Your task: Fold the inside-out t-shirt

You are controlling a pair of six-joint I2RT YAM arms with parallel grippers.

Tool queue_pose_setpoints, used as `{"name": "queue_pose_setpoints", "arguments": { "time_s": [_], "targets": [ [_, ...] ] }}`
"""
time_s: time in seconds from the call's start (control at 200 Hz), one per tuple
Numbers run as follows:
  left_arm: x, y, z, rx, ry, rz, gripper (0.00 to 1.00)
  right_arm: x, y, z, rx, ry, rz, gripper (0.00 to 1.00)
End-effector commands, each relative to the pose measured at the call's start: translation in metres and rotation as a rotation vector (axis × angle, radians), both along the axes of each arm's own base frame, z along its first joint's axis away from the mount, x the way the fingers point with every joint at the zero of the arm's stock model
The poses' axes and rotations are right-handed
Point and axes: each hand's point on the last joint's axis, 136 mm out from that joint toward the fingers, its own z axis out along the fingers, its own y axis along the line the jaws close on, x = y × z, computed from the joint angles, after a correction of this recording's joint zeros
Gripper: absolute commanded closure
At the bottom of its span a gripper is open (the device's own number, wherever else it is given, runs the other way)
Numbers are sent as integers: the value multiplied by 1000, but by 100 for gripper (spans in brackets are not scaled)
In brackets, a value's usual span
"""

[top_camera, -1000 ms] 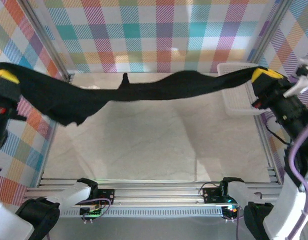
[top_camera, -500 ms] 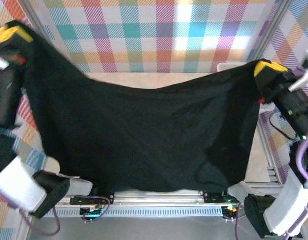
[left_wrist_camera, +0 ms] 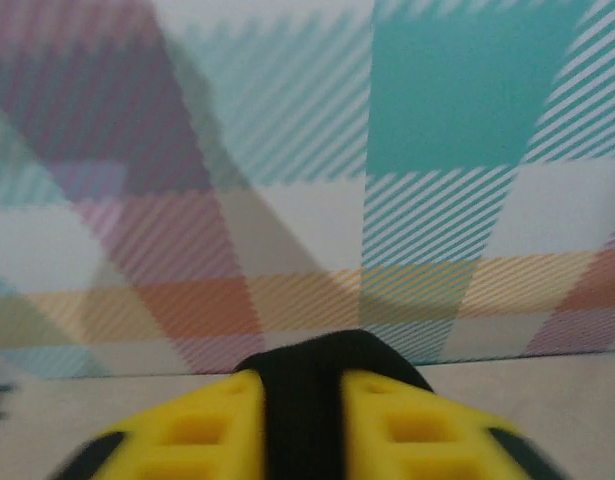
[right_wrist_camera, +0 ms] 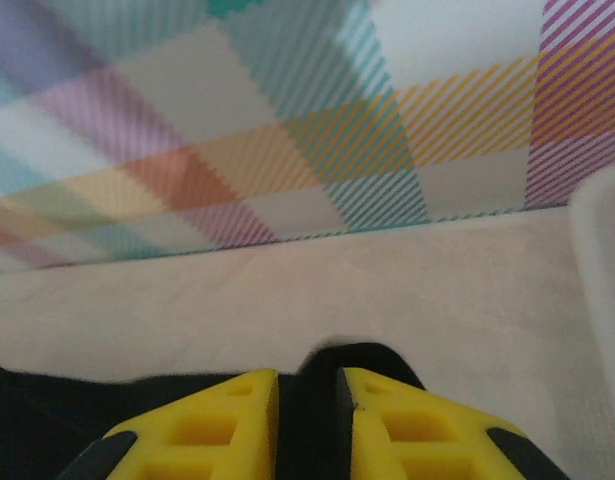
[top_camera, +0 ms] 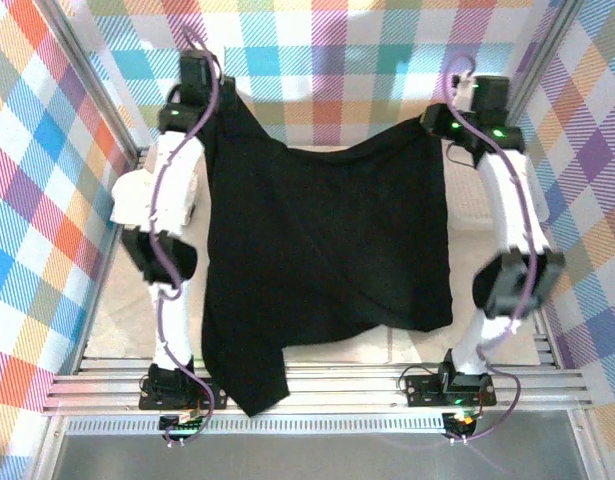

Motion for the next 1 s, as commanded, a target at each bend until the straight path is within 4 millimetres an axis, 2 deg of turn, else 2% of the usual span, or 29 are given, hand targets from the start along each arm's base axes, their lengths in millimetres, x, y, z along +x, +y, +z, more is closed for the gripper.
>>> {"name": "queue_pose_setpoints", "arguments": {
  "time_s": [0.0, 0.095, 0.13, 0.22, 0.25, 0.275, 0.285, 0.3, 0.34, 0.345, 0.375, 0.435, 0.45, 0.51, 0.545, 0.585, 0.67, 0.73, 0.77, 0.82, 0.9, 0.995],
  "targets": [
    [18, 2, -3, -79, -59, -15, 54, 45, -10, -24, -78, 8, -44, 69],
    [14, -3, -17, -127, 3, -29, 41, 54, 1, -39, -73, 47, -4, 63],
    [7, -5, -23, -143, 47, -32, 39, 50, 9, -43, -84, 66, 19, 61],
    [-18, -8, -23, -204, 132, -33, 32, 27, 33, -54, -138, 138, 85, 57],
    [-28, -8, -19, -230, 140, -20, 31, 15, 44, -61, -142, 172, 117, 56],
    [-38, -7, -29, -257, 171, -8, 31, 4, 53, -67, -142, 192, 143, 55],
    [-41, -7, -30, -269, 174, -6, 31, 0, 56, -63, -141, 184, 150, 55],
    [-48, -7, -32, -286, 181, -2, 31, -7, 61, -70, -142, 201, 163, 55],
    [-65, -9, -35, -352, 174, 1, 30, -30, 74, -75, -138, 210, 196, 53],
    [-66, -9, -31, -365, 163, 2, 30, -33, 76, -74, -137, 210, 201, 52],
    [-79, -12, -44, -419, 189, 1, 30, -52, 83, -84, -124, 240, 223, 50],
    [-105, -20, -51, -515, 197, -27, 30, -89, 96, -96, -82, 293, 261, 45],
    [-114, -22, -63, -530, 226, -25, 30, -99, 99, -100, -71, 309, 267, 44],
    [-138, -25, -82, -585, 247, -28, 29, -133, 106, -112, -24, 347, 290, 42],
    [-153, -24, -98, -605, 272, -17, 29, -152, 104, -119, -2, 378, 284, 42],
    [-170, -26, -116, -631, 305, -13, 29, -172, 93, -129, -18, 424, 246, 42],
    [-202, -34, -155, -649, 413, -20, 29, -212, 54, -156, -121, 531, 120, 40],
    [-217, -42, -175, -642, 463, -40, 29, -234, 33, -173, -100, 586, 48, 40],
    [-223, -45, -186, -637, 489, -41, 29, -241, 32, -182, -57, 594, 52, 41],
    [-226, -51, -195, -637, 518, -60, 29, -239, 44, -185, -9, 586, 89, 42],
    [-229, -54, -208, -634, 558, -63, 29, -217, 65, -185, 74, 560, 136, 43],
    [-239, -47, -228, -591, 609, -29, 29, -196, 61, -204, 53, 617, 87, 45]
  ]
}}
